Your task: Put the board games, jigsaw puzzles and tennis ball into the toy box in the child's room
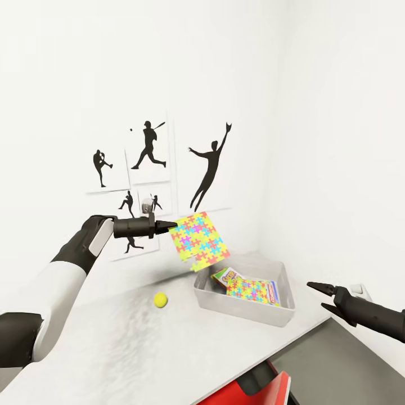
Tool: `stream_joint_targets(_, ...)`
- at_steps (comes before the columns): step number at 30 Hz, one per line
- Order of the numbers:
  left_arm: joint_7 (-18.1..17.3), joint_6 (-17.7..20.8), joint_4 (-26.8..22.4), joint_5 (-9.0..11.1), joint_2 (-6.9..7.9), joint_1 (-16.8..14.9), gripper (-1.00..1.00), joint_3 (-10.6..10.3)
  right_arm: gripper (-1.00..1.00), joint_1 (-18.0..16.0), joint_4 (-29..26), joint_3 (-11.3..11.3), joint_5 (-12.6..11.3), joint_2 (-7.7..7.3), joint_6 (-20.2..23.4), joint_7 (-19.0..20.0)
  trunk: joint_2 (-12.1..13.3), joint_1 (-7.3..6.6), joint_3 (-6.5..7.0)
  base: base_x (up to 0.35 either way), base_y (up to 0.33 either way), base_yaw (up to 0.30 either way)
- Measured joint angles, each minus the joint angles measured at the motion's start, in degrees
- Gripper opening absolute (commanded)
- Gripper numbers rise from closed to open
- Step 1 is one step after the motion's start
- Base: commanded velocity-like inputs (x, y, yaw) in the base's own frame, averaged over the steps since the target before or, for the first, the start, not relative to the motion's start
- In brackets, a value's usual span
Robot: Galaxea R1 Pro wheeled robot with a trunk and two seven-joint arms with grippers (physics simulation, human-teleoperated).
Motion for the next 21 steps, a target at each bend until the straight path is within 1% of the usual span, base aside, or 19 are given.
stream_joint_targets(9, 0.0, 0.0, 0.0, 0.0, 0.10, 0.0, -1.00, 0.0, 1.00, 0.0, 0.0, 0.0, 0.0, 0.00, 0.0, 0.0, 0.0, 0.00, 0.00, 0.001, 0.000, 0.000)
stream_joint_targets(11, 0.0, 0.0, 0.0, 0.0, 0.59, 0.0, -1.00, 0.0, 1.00, 0.0, -0.1, 0.0, -0.1, 0.00, 0.0, 0.0, 0.0, 0.00, 0.00, 0.000, 0.000, 0.000)
stream_joint_targets(12, -0.1, 0.0, 0.0, 0.0, 1.08, 0.0, -1.00, 0.0, 1.00, 0.0, -0.1, 0.0, -0.1, 0.00, -0.1, 0.0, 0.0, 0.00, 0.00, 0.000, 0.000, 0.000)
stream_joint_targets(21, -0.2, 0.0, 0.0, 0.0, 1.48, 0.0, -1.00, 0.0, 1.00, 0.0, -0.1, 0.1, -0.1, 0.08, -0.2, 0.0, 0.0, 0.00, 0.00, 0.000, 0.000, 0.000)
